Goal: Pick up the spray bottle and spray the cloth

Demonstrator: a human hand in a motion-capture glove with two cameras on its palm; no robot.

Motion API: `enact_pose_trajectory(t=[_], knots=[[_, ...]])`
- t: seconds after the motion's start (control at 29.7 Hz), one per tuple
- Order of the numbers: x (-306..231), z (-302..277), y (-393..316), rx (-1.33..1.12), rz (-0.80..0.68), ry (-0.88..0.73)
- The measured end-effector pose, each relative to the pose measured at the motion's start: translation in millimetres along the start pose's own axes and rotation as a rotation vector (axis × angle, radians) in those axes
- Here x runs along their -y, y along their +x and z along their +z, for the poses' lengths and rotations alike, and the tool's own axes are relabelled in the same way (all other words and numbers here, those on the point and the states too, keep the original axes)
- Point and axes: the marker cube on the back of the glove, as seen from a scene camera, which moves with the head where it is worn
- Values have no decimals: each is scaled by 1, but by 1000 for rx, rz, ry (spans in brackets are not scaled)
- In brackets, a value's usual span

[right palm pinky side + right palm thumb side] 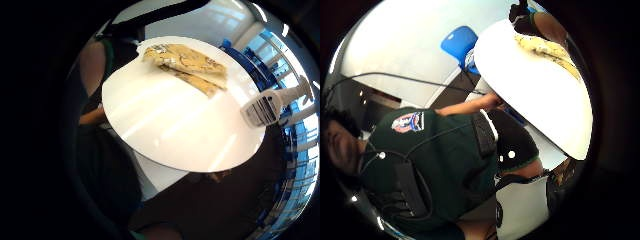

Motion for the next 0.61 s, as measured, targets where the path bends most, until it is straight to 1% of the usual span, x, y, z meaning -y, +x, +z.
enact_pose_trajectory(t=[0.2,0.34,0.5,0.61], knots=[[11,-8,35,9,161,191],[17,-13,64,15,293,359],[24,-17,102,136,464,488],[32,-21,124,199,523,548]])
